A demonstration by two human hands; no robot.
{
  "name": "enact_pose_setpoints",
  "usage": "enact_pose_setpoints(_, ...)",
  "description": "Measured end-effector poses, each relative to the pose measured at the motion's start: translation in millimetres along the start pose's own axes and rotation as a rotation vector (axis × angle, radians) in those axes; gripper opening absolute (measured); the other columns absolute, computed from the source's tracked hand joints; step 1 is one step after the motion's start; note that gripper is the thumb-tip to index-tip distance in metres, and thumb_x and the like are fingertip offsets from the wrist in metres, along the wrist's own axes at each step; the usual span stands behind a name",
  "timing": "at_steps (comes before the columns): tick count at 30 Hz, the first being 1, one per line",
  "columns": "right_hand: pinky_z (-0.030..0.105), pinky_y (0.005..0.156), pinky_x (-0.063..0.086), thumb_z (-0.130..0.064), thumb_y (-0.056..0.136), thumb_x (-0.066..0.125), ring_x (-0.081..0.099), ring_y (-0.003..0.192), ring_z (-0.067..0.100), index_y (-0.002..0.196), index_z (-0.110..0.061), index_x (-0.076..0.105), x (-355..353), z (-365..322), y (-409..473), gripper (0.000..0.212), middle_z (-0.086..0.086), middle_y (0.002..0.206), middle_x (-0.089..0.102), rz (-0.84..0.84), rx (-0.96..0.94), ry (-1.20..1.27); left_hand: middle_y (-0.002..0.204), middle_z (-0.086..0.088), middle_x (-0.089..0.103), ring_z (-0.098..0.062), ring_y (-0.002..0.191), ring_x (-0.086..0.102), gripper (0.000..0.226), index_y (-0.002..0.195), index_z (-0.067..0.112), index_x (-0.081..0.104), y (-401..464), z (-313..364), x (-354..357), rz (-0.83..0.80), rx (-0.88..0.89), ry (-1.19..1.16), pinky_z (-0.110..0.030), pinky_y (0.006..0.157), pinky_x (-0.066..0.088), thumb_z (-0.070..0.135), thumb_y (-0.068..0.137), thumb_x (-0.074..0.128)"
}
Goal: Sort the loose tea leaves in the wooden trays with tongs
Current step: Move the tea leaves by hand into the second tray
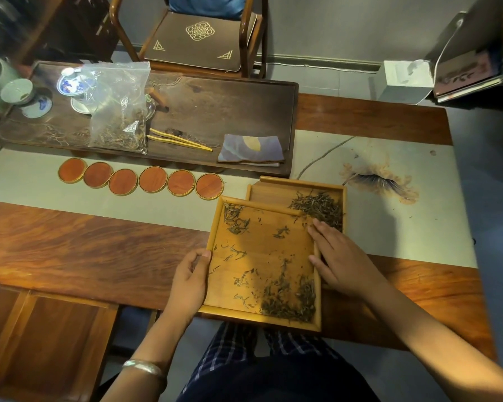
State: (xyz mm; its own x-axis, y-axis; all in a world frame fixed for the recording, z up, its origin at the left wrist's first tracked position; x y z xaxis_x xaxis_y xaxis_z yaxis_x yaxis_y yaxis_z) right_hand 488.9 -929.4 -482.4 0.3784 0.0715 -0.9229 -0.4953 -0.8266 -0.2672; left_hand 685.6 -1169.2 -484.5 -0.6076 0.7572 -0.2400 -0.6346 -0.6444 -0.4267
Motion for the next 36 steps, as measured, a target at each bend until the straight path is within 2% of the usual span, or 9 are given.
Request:
enact_pose_setpoints(3, 0.033, 0.118, 0.01, -0.053, 0.097, 0.022, 0.012, 0.146, 0.021, 0.151, -0.011, 0.017, -4, -4, -6, 0.068, 0.01, 0.158, 0.014, 0.026, 0.007, 0.024, 0.076, 0.022, 0.067, 0.01, 0.069, 0.059, 0.02, 0.092, 0.02, 0.065, 0, 0, 0, 0.007, -0.004, 0.001, -0.002, 0.059, 0.04, 0.024, 0.099, 0.046)
enact_pose_setpoints(7, 0.046, 0.115, 0.02, -0.051, 0.098, 0.027, 0.018, 0.144, 0.022, 0.149, -0.009, 0.023, -8, -34, -32, 0.066, 0.01, 0.156, 0.022, 0.068, -0.187, 0.028, 0.077, 0.018, 0.068, 0.008, 0.069, 0.059, 0.021, 0.096, 0.017, 0.065, 1, 1, 0, 0.019, -0.014, -0.009, -0.004, 0.06, 0.041, 0.025, 0.099, 0.046)
enact_pose_setpoints(11, 0.044, 0.115, 0.019, -0.06, 0.096, 0.029, 0.021, 0.144, 0.017, 0.149, -0.014, 0.025, 7, -65, -60, 0.071, 0.005, 0.156, 0.024, -0.004, -0.436, -0.085, 0.089, 0.01, 0.068, 0.007, 0.076, 0.06, 0.022, 0.1, 0.018, 0.067, 2, 3, 1, 0.035, -0.013, 0.001, -0.018, 0.068, 0.041, 0.027, 0.098, 0.047)
enact_pose_setpoints(14, 0.041, 0.115, 0.024, -0.06, 0.095, 0.03, 0.025, 0.142, 0.018, 0.147, -0.012, 0.031, 16, -71, -68, 0.07, 0.006, 0.154, 0.029, -0.034, -0.506, -0.106, 0.084, 0.016, 0.069, 0.009, 0.073, 0.059, 0.021, 0.095, 0.02, 0.067, 2, 5, 4, 0.026, 0.007, 0.009, -0.009, 0.065, 0.042, 0.024, 0.099, 0.047)
enact_pose_setpoints(18, 0.039, 0.115, 0.026, -0.057, 0.097, 0.03, 0.025, 0.142, 0.018, 0.147, -0.012, 0.032, 21, -68, -65, 0.067, 0.007, 0.153, 0.03, -0.061, -0.459, -0.106, 0.079, 0.023, 0.067, 0.011, 0.07, 0.058, 0.021, 0.089, 0.024, 0.065, 0, 8, 8, 0.018, 0.03, 0.032, 0.0, 0.058, 0.038, 0.023, 0.099, 0.046)
enact_pose_setpoints(23, 0.04, 0.118, 0.011, -0.057, 0.098, 0.026, 0.011, 0.146, 0.019, 0.151, -0.012, 0.017, 16, -55, -48, 0.07, 0.007, 0.158, 0.015, -0.099, -0.322, -0.062, 0.081, 0.016, 0.069, 0.009, 0.071, 0.06, 0.021, 0.093, 0.021, 0.066, -2, 5, 9, 0.001, 0.022, 0.007, -0.001, 0.06, 0.04, 0.023, 0.099, 0.047)
enact_pose_setpoints(26, 0.035, 0.119, -0.002, -0.058, 0.098, 0.022, 0.0, 0.147, 0.016, 0.152, -0.014, 0.007, 12, -45, -36, 0.072, 0.005, 0.16, 0.003, -0.107, -0.235, -0.034, 0.083, 0.009, 0.069, 0.007, 0.072, 0.06, 0.021, 0.095, 0.02, 0.067, -4, 2, 7, 0.008, 0.011, -0.005, -0.002, 0.061, 0.041, 0.024, 0.099, 0.047)
enact_pose_setpoints(30, 0.031, 0.116, -0.013, -0.064, 0.095, 0.013, -0.012, 0.146, 0.014, 0.152, -0.018, -0.005, 11, -34, -24, 0.075, 0.002, 0.159, -0.011, -0.086, -0.175, -0.061, 0.083, 0.015, 0.069, 0.006, 0.074, 0.06, 0.021, 0.094, 0.021, 0.067, -4, -2, 4, 0.004, 0.003, 0.002, -0.003, 0.06, 0.04, 0.026, 0.099, 0.047)
enact_pose_setpoints(36, 0.037, 0.119, -0.004, -0.066, 0.092, 0.005, -0.016, 0.144, 0.01, 0.151, -0.019, -0.009, 8, -17, -10, 0.077, 0.0, 0.159, -0.014, -0.051, -0.047, -0.027, 0.084, 0.014, 0.069, 0.004, 0.074, 0.06, 0.022, 0.09, 0.026, 0.067, -7, -5, 3, 0.004, -0.001, -0.004, -0.005, 0.061, 0.04, 0.028, 0.098, 0.047)
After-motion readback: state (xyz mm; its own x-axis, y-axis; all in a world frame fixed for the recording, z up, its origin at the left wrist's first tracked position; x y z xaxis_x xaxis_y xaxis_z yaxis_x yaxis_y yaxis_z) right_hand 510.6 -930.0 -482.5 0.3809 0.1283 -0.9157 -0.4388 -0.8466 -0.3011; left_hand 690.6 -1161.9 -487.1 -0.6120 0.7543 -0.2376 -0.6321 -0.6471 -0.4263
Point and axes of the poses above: each hand's wrist, its own y-axis towards the middle knuckle, its own x-axis out of the palm, z = x × y, the point moved 2 cm from there along y, towards the middle knuckle
